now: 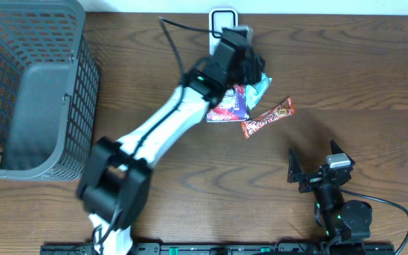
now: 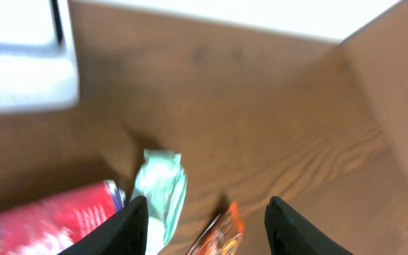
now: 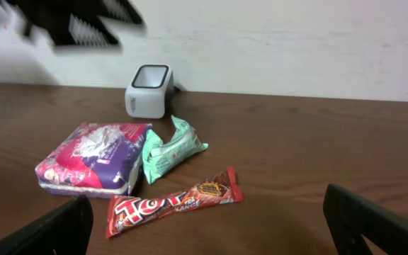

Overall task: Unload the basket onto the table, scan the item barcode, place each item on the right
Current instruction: 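Place the mint-green pack on the table beside the red-purple pack, then reach into the basket and grasp the small orange tissue pack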

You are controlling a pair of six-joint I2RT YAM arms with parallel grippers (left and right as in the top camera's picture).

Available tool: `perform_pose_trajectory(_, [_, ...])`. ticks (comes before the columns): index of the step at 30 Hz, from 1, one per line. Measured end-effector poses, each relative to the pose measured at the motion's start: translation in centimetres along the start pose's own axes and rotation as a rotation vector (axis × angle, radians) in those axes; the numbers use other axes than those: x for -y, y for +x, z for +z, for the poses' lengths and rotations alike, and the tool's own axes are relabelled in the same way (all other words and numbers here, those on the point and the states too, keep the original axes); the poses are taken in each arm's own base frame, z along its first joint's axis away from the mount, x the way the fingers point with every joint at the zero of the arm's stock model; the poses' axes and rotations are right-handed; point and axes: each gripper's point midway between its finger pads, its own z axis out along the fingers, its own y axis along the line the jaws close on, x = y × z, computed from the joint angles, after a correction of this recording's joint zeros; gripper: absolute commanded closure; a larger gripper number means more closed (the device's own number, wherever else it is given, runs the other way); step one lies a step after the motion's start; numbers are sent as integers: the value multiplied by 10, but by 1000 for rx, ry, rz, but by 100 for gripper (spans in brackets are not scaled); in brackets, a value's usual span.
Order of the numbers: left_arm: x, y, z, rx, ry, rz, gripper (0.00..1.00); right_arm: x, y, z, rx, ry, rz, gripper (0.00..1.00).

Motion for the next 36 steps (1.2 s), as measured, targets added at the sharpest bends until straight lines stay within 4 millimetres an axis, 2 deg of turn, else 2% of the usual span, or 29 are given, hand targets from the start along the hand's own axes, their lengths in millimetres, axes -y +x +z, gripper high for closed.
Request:
perform_pose_trajectory(3, [3, -56, -53, 136, 23, -9, 37, 0, 0, 0, 0, 0, 0, 1])
perform_pose_trajectory(5, [1, -100, -104, 255, 29, -19, 37, 0, 0, 0, 0, 0, 0, 1])
perform_pose_trajectory(8, [-15, -138, -177, 377, -11, -39, 34, 0, 0, 0, 0, 0, 0, 1])
perform_pose_trajectory(9, [-22, -146, -201, 408, -33, -48, 33, 0, 0, 0, 0, 0, 0, 1])
perform_pose_trajectory(10, [-31, -151, -221, 432, -58, -57, 29, 0, 0, 0, 0, 0, 0, 1])
perform_pose_trajectory(11, [-40, -155, -241, 454, -86, -66, 20, 0, 0, 0, 0, 0, 0, 1])
perform_pose_trajectory(12, [-51, -158, -263, 478, -125, -66, 17, 0, 0, 0, 0, 0, 0, 1])
perform_pose_trajectory(15, [-89, -154, -316, 510, -252, -115, 12, 0, 0, 0, 0, 0, 0, 1])
perform_pose_trajectory(18, [-129, -141, -355, 510, -397, -157, 6, 0, 0, 0, 0, 0, 0, 1])
perform_pose_trajectory(22, [-183, -126, -389, 497, -582, -224, 1, 0, 0, 0, 0, 0, 0, 1])
perform_pose_trajectory(27, [-256, -105, -418, 462, -820, -346, 2, 0, 0, 0, 0, 0, 0, 1])
perform_pose_trajectory(32, [-315, -65, -416, 326, -952, -526, 2, 0, 0, 0, 0, 0, 0, 1])
perform_pose_trajectory(36, [-348, -34, -408, 243, -1032, -692, 2, 0, 0, 0, 0, 0, 0, 1])
